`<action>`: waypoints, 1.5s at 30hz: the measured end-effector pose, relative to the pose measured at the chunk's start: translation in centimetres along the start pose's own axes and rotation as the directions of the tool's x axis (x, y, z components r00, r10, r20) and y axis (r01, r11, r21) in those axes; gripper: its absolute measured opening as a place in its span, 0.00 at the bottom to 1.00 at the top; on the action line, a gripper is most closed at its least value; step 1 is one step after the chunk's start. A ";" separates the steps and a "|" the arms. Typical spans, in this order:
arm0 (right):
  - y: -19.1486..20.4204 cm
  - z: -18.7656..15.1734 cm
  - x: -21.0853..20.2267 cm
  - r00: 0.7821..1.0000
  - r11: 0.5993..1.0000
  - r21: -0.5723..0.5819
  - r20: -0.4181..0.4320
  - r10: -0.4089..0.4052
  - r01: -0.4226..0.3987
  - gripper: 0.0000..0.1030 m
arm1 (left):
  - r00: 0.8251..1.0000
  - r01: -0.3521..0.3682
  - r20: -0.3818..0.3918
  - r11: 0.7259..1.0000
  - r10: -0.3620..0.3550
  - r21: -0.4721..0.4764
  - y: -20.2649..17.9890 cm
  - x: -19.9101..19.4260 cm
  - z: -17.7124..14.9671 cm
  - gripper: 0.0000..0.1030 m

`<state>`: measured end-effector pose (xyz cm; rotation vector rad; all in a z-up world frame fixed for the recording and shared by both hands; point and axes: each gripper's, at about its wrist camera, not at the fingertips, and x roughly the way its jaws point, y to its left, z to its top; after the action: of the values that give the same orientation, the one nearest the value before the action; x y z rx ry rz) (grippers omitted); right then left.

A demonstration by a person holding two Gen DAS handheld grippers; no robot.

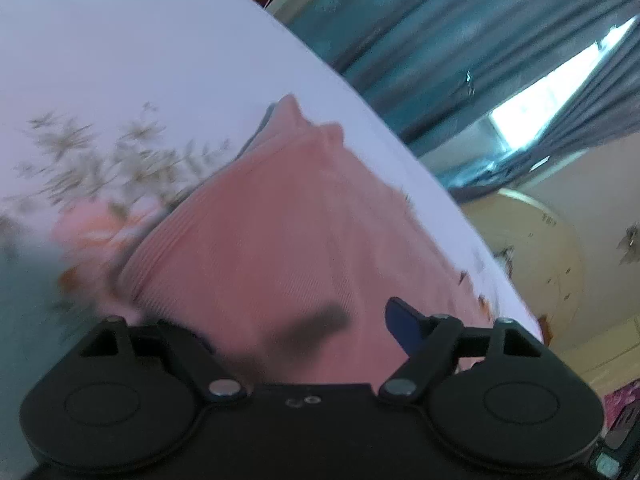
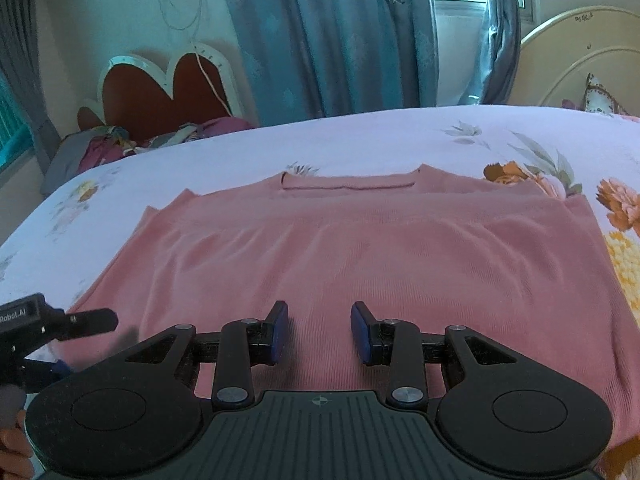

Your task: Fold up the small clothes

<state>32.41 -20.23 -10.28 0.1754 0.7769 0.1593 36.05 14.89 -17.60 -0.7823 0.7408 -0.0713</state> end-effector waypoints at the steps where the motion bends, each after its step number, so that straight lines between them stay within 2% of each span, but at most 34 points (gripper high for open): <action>1: 0.0 0.3 0.4 1.000 1.000 0.006 0.003 -0.003 0.003 0.34 | 1.000 0.011 0.016 1.000 -0.011 -0.008 0.0 0.4 0.1 0.73; 4: 0.4 0.8 1.9 1.000 1.000 -0.009 0.009 -0.027 0.027 0.34 | 0.997 0.036 0.072 0.999 -0.034 -0.036 0.3 1.5 0.4 0.55; 6: 0.8 0.3 3.4 0.998 0.997 -0.043 -0.014 -0.064 0.063 0.34 | 0.996 0.036 0.085 0.997 -0.030 -0.068 0.9 2.4 0.6 0.25; 7: 0.9 -0.2 4.3 0.996 0.995 -0.062 -0.040 -0.077 0.074 0.33 | 0.995 0.031 0.092 0.996 -0.023 -0.086 1.2 2.6 0.7 0.18; 10: 1.9 -1.4 4.8 0.993 0.980 -0.161 -0.004 -0.119 0.117 0.33 | 0.994 0.042 0.101 0.994 -0.031 -0.104 1.9 2.9 0.7 0.14; 13: 1.4 -1.0 4.7 0.994 0.990 -0.089 -0.015 -0.111 0.109 0.33 | 0.993 0.037 0.113 0.995 -0.027 -0.090 1.6 2.6 0.5 0.12; 15: 1.9 -1.8 5.0 0.992 0.979 -0.157 0.015 -0.128 0.129 0.33 | 0.993 0.033 0.120 0.995 -0.021 -0.097 1.4 2.4 0.3 0.11; 17: 1.9 -1.7 5.0 0.992 0.980 -0.152 0.008 -0.126 0.126 0.33 | 0.991 0.016 0.133 0.997 -0.005 -0.081 0.7 2.0 0.2 0.11; 19: 1.6 -1.4 5.0 0.994 0.985 -0.136 -0.001 -0.107 0.106 0.33 | 0.987 -0.004 0.159 0.999 0.010 -0.040 -0.3 1.2 0.1 0.10; 21: 1.3 -1.2 4.6 0.997 0.989 -0.123 0.002 -0.080 0.080 0.34 | 0.981 -0.034 0.192 0.998 0.023 0.050 -2.4 0.3 0.0 0.10; 23: 0.0 -0.8 3.5 0.999 0.999 -0.038 0.027 -0.029 0.030 0.34 | 0.977 -0.059 0.213 0.986 0.024 0.159 -5.4 -0.3 0.0 0.10; 25: -1.8 -0.4 2.1 0.998 1.000 0.031 0.055 0.001 -0.002 0.34 | 0.975 -0.071 0.222 0.954 0.005 0.291 -9.2 -0.6 -0.5 0.10; 27: -4.0 -0.1 0.2 0.996 0.994 0.098 0.083 0.033 -0.041 0.34 | 0.978 -0.059 0.208 0.911 -0.030 0.407 -13.1 -0.5 -1.3 0.10; 30: -8.1 0.1 -2.7 0.993 0.983 0.174 0.109 0.034 -0.052 0.34 | 0.985 -0.009 0.147 0.813 -0.094 0.582 -19.8 0.7 -4.1 0.10; 34: -14.2 -0.5 -6.8 0.990 0.965 0.261 0.136 -0.039 0.002 0.34 | 0.986 0.097 0.019 0.665 -0.164 0.741 -27.0 3.3 -10.4 0.10; 35: -15.8 -0.9 -7.6 0.989 0.959 0.283 0.135 -0.058 0.017 0.34 | 0.987 0.118 -0.024 0.628 -0.157 0.769 -28.3 4.5 -12.5 0.10; 37: -18.6 -1.8 -8.9 0.988 0.945 0.325 0.125 -0.091 0.046 0.34 | 0.992 0.130 -0.109 0.549 -0.071 0.826 -29.9 7.6 -17.0 0.13; 40: -21.4 -2.7 -10.2 0.987 0.931 0.362 0.118 -0.107 0.057 0.34 | 0.978 0.168 -0.207 0.469 0.032 0.867 -30.0 10.2 -21.8 0.23; 41: -21.9 -2.8 -10.5 0.988 0.928 0.368 0.120 -0.102 0.051 0.34 | 0.982 0.157 -0.185 0.437 0.023 0.886 -29.9 9.4 -23.0 0.28; 42: -22.4 -2.8 -10.8 0.988 0.926 0.375 0.123 -0.089 0.037 0.34 | 0.985 0.155 -0.174 0.414 0.009 0.897 -29.7 8.6 -23.5 0.39; 43: -22.6 -2.7 -10.9 0.989 0.925 0.380 0.128 -0.074 0.020 0.34 | 0.981 0.178 -0.194 0.404 0.000 0.897 -29.6 7.8 -23.7 0.47; 44: -22.7 -2.5 -10.8 0.990 0.923 0.384 0.132 -0.057 0.002 0.34 | 0.976 0.204 -0.219 0.407 -0.011 0.890 -29.4 6.9 -23.7 0.62; 45: -22.8 -2.2 -10.8 0.990 0.924 0.381 0.134 -0.036 -0.018 0.34 | 0.975 0.209 -0.219 0.407 -0.021 0.889 -29.2 6.2 -23.6 0.64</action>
<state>25.02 -44.42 -9.33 0.5484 0.6630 -0.0166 31.80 -22.62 -13.04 0.2727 0.6755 -0.6455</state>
